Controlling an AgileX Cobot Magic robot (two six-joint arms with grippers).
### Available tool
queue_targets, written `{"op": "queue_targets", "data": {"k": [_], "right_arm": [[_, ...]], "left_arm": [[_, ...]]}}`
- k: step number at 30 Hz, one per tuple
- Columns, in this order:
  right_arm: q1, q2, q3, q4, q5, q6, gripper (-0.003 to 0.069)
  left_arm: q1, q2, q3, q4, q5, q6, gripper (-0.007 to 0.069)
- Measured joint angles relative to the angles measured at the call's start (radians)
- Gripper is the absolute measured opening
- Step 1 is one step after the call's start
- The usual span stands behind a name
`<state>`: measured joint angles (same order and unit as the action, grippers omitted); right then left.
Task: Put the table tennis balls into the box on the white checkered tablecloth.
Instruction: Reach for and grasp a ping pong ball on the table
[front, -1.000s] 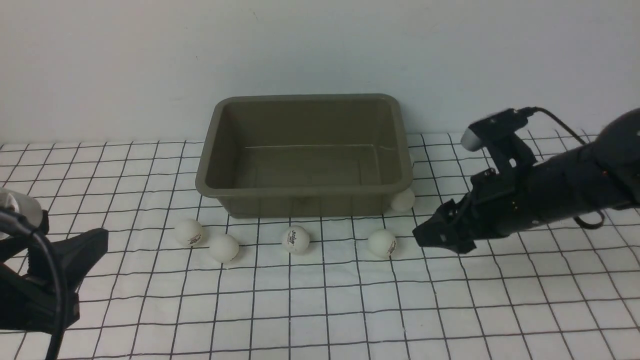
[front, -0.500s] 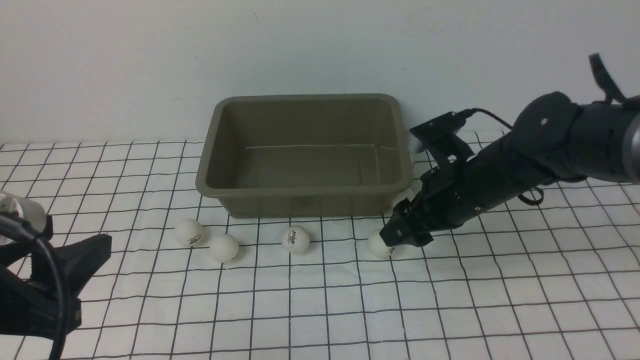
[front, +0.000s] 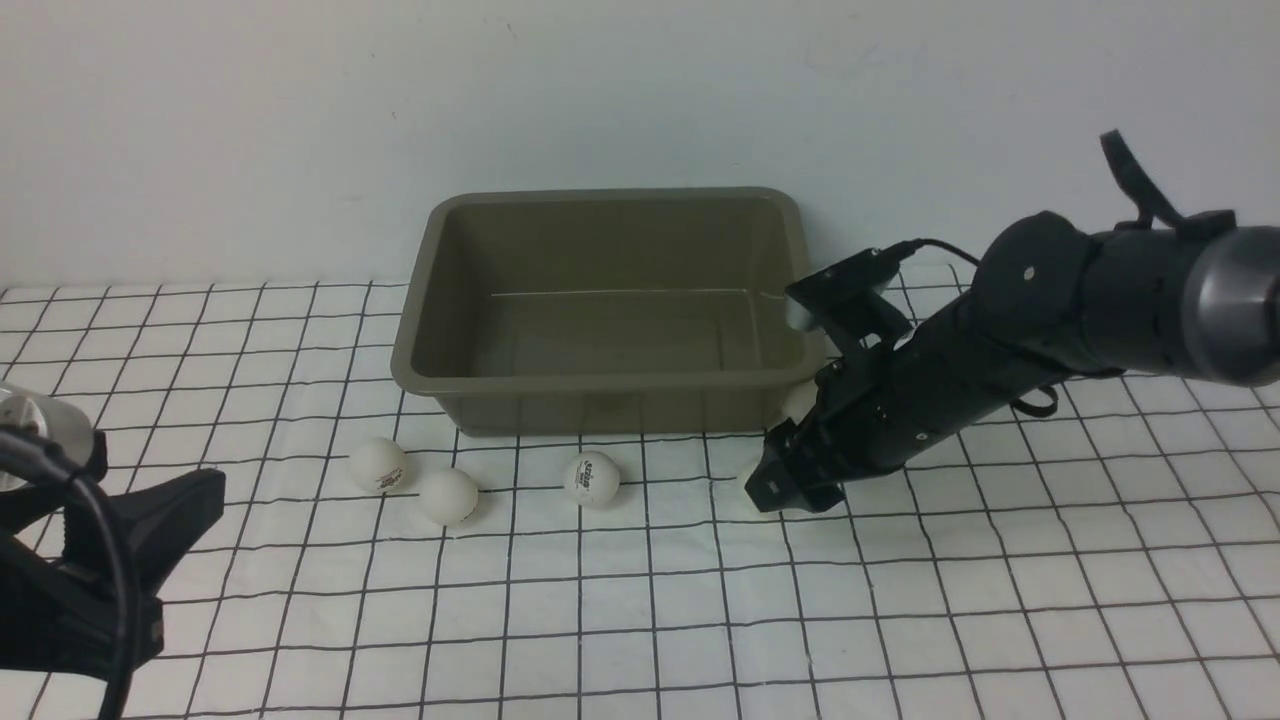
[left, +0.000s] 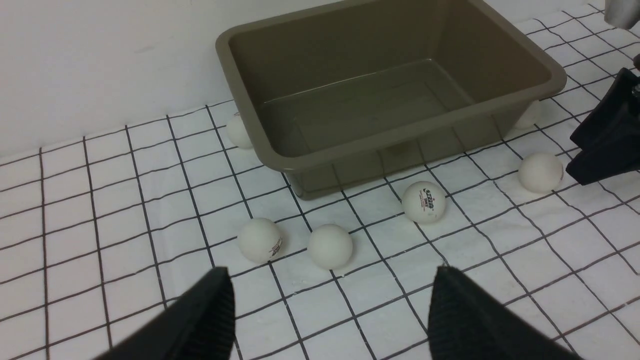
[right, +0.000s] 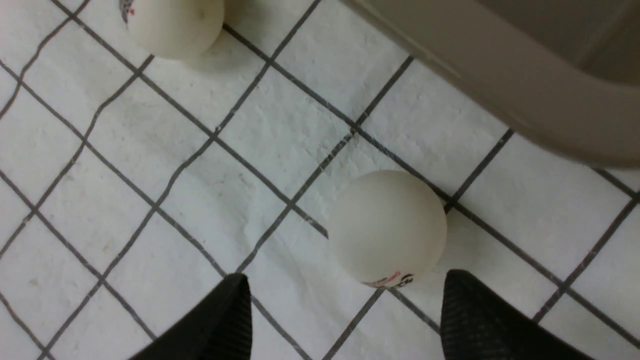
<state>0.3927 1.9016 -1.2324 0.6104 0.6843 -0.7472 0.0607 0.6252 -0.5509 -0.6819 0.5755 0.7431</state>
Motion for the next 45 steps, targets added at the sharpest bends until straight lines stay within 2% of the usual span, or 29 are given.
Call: {"op": "queue_targets", "data": {"k": [36,40,45], "right_arm": [[0.0,0.143,-0.08,-0.008,-0.002,0.047,0.0459],[0.0,0.146,-0.081,-0.003,-0.013,0.047,0.045],[0.0,0.146,-0.085,0.018,-0.024,0.044,0.0402]], "left_arm": [[0.0,0.0,0.0,-0.008,0.022,0.001,0.0469],[0.0,0.0,0.0,-0.008,0.022,0.001,0.0469],[0.0,0.0,0.0,-0.008,0.022,0.004,0.0469]]}}
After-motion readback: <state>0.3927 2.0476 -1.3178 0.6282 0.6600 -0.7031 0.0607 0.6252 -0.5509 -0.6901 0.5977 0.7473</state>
